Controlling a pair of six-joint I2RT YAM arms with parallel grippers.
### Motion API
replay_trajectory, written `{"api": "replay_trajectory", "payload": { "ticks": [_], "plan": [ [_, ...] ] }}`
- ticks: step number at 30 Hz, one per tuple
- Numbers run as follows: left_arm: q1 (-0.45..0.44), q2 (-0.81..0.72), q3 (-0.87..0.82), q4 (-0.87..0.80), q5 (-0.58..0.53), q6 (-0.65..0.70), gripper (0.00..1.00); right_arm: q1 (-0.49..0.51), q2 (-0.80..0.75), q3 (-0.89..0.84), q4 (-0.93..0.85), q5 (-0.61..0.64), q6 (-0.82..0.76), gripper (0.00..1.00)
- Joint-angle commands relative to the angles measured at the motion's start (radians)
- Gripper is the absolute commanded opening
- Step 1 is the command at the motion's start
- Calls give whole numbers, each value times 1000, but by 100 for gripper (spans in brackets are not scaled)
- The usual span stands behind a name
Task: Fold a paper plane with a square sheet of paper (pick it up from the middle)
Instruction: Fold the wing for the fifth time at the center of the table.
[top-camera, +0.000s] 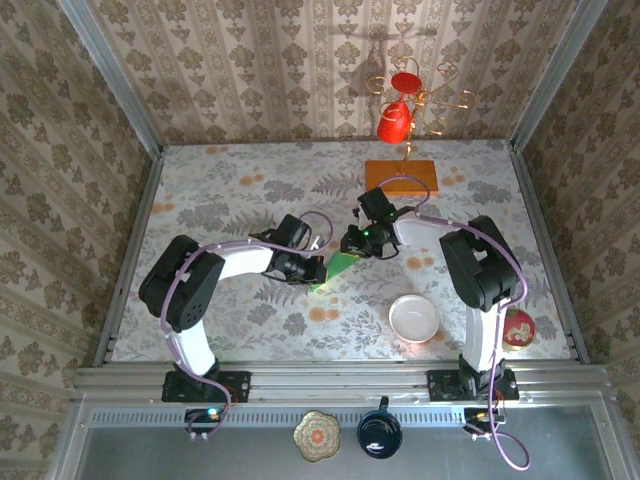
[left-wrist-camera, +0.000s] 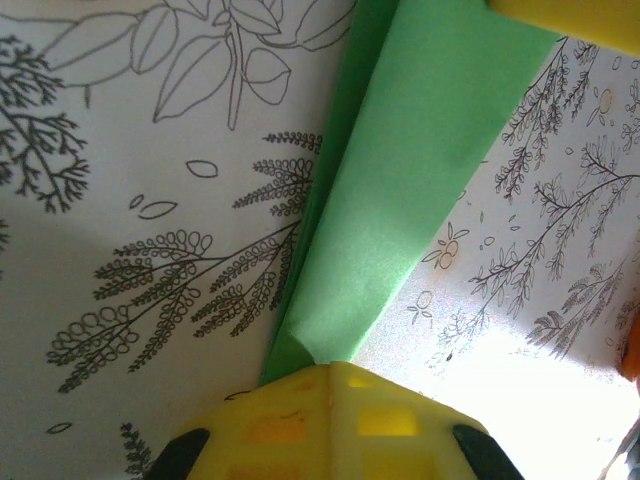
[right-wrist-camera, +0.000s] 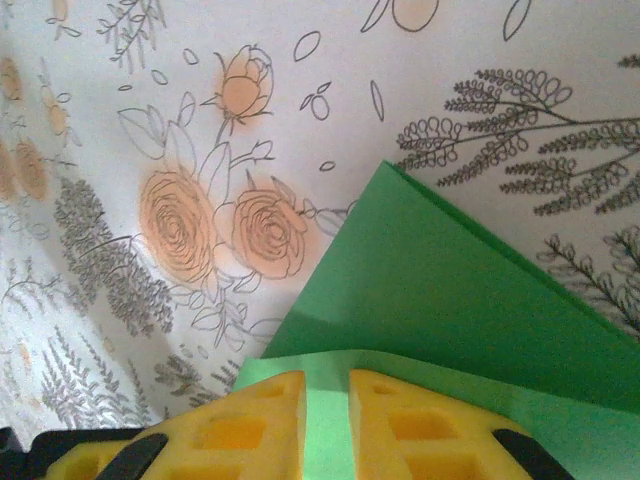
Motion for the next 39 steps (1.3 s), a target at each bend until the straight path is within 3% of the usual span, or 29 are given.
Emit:
{"api": "replay_trajectory", "payload": {
  "ticks": [1,11,21,28,34,39],
  "plan": [
    [2,22,-11,-38,-7,1,0,1,35,31,-73,36,-31,21],
    [2,-33,45,-29,7,-9,0,1,56,34,-114,82,-28,19],
    [-9,92,149,40,16,-69,1,0,60,20,-96,73,-9,17],
    [-13,139,167,-18,-66,-90,0,-3,33,16,-75,51,2,17],
    [-12,150,152,-50,-118,-114,0,-3,-80,-20,-12,22,-10,18],
    [-13,157,140,-54,-129,-122,0,16,-106,-86,29,4,3,14]
  ]
}}
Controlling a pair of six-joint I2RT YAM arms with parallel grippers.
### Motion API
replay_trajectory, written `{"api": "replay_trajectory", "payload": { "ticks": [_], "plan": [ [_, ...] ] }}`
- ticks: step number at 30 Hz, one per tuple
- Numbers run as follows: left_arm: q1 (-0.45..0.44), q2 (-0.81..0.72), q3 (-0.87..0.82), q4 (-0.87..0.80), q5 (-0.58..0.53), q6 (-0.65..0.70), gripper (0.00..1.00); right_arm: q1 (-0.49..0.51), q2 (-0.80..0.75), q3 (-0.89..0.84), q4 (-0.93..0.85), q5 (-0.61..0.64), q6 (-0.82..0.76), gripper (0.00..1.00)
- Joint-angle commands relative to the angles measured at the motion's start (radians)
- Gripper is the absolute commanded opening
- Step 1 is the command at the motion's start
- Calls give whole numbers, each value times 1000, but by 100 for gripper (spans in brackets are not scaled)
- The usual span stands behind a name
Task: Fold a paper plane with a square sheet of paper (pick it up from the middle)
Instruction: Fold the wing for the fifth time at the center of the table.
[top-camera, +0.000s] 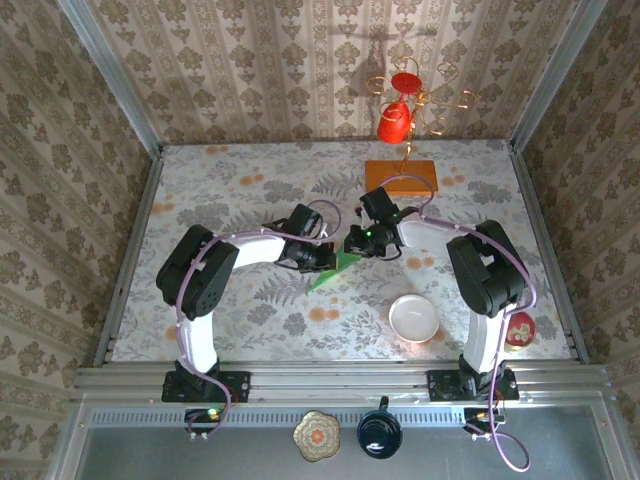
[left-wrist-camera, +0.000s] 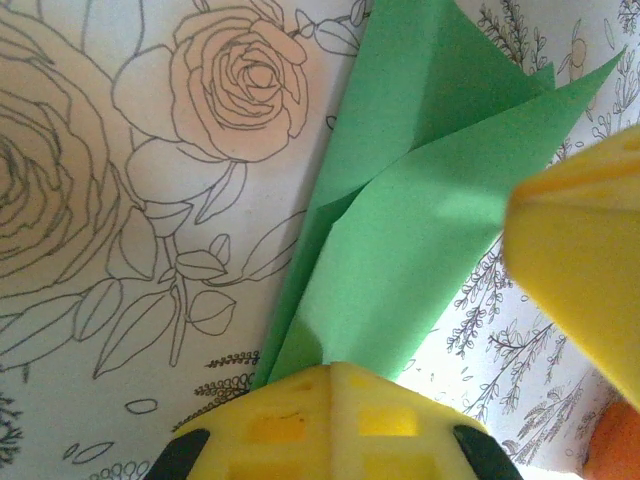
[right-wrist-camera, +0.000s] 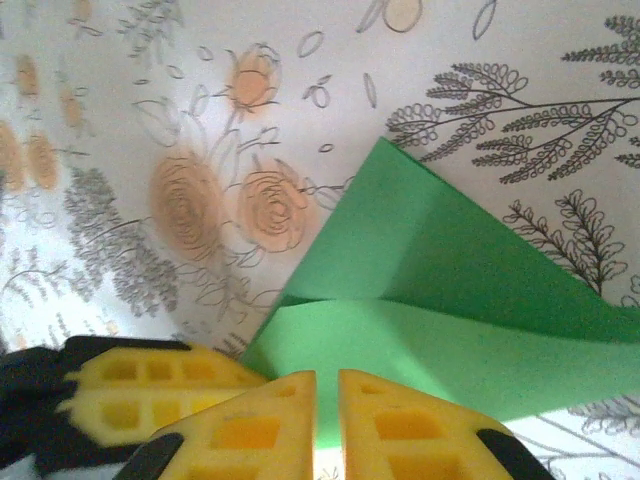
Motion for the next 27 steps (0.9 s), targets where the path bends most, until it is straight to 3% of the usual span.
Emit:
{"api": "replay_trajectory", "payload": {
  "ticks": [1,14,27],
  "plan": [
    [0,35,-18,-79,-84,-18,0,19,-21,-42,33,-29,16,13],
    [1,33,-34,-133,-131,-12,0,17,57,-67,108,-46,55,5],
    [33,49,-121,-146,-156,4,0,-185,85,-194,307,-48,63,5]
  ]
}}
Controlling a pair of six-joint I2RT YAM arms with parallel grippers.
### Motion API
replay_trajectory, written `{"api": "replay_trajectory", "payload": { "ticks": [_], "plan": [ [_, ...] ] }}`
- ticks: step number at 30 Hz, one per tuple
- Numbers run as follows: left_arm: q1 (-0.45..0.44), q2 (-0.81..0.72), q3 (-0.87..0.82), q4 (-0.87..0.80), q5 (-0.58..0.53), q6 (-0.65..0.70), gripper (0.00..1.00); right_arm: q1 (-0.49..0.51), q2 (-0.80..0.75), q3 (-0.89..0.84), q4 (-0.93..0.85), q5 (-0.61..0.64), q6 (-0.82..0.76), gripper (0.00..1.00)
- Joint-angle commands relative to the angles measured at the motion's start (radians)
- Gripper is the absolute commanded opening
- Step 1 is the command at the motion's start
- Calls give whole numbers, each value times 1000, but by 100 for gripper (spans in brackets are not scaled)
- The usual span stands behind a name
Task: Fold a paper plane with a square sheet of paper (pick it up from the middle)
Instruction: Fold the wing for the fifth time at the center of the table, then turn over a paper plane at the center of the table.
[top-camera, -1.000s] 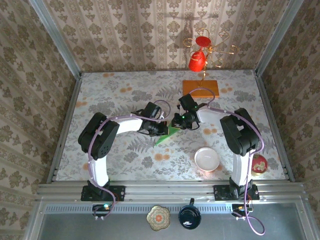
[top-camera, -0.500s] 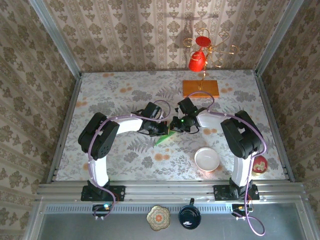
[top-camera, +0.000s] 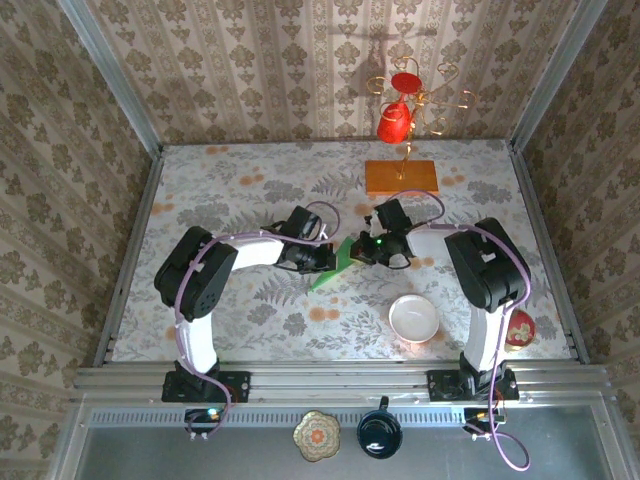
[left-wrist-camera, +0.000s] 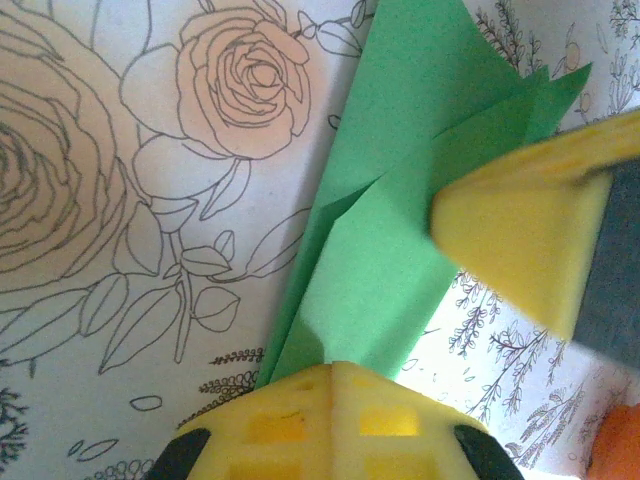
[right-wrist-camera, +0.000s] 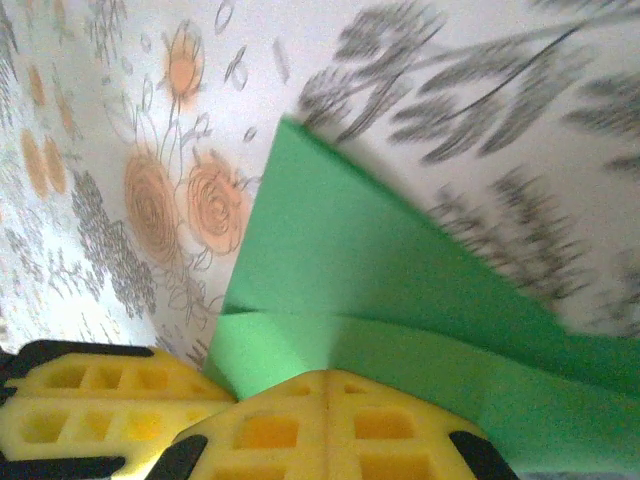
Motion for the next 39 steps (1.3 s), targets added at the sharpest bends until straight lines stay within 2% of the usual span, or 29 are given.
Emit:
{"api": "replay_trajectory", "payload": {
  "ticks": [1,8,14,16,21,25,27,32,36,39],
  "plan": [
    [31,62,-82,-191,-146,4,0,-103,47,-21,30,111,-2,5],
    [32,52,-65,-172,-110,16,0,-186,25,-5,24,106,-3,6],
    [29,-38,36,-158,-7,35,0,-184,-155,-42,-26,139,2,12],
    [30,-88,66,-147,16,25,4,-179,-218,-59,-64,161,10,17],
    [68,-224,49,-149,4,5,24,-133,-356,-107,-167,229,43,36],
    [145,-343,-34,-188,-36,11,45,-71,-414,-100,-280,294,87,43],
    [181,-406,-78,-231,-68,62,61,-27,-409,-62,-368,317,115,45],
    [267,-562,-182,-326,-173,125,87,124,-325,48,-488,394,191,58],
    [320,-673,-246,-350,-204,141,99,234,-233,147,-517,466,277,65],
    [351,-722,-280,-354,-203,161,100,292,-163,228,-550,534,333,67]
  ]
}}
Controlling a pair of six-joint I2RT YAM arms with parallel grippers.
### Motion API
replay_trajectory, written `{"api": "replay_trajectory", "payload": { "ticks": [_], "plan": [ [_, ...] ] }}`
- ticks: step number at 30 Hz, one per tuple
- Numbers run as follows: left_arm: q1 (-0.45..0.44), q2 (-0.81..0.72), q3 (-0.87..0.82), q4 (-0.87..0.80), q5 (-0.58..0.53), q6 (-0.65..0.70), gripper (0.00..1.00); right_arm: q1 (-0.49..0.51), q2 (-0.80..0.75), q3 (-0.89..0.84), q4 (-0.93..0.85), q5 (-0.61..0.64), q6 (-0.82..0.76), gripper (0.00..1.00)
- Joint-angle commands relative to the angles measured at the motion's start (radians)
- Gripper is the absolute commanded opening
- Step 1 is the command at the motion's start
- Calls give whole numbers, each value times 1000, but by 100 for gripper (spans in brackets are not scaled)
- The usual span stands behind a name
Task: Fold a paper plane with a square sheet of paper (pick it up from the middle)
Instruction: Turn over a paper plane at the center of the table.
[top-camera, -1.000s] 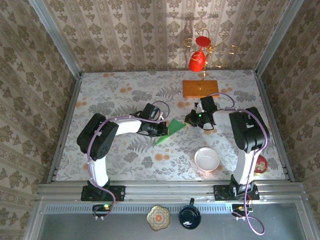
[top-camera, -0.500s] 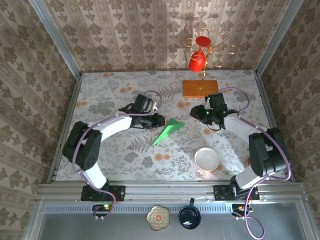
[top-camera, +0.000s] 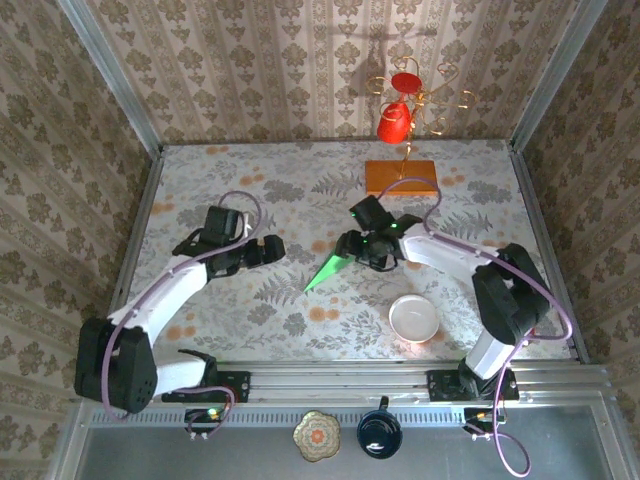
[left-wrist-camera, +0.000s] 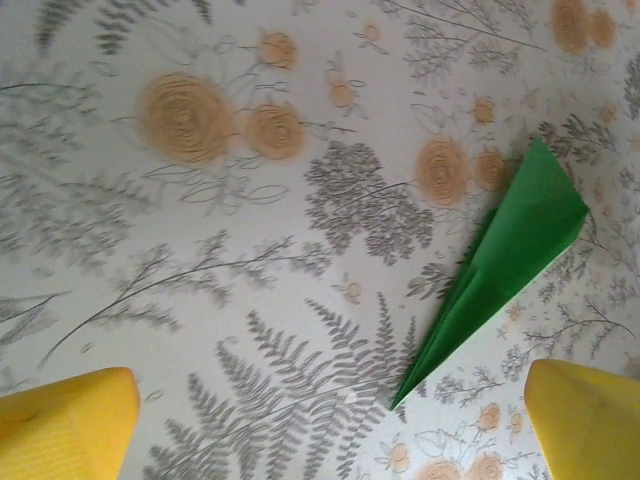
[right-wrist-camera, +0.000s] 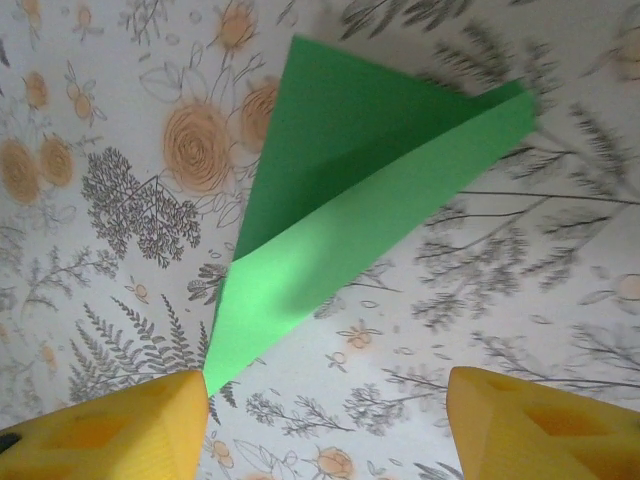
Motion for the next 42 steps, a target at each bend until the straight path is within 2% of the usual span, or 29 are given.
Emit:
{"api": "replay_trajectory", "payload": {
  "ticks": [1,8,18,25,32,37,42],
  "plan": [
    [30,-49,-30,-37,-29,51,100,49,69,83,-111,132,111,67],
    [53,-66,-46,-29,14,57,100,94,158,164,-165,252,241,67],
    [53,-69,-60,-13,47,53,100,97,223,203,-154,233,266,67],
    [53,-73,-65,-11,49,52,100,108,194,184,-171,250,289,61],
    [53,-71,-65,-10,51,49,100,119,136,117,-146,291,324,50],
    [53,-61,-65,-9,50,50,100,123,129,94,-144,296,346,48],
    [53,-49,-62,-10,51,49,100,123,138,92,-133,295,349,41]
  ]
}}
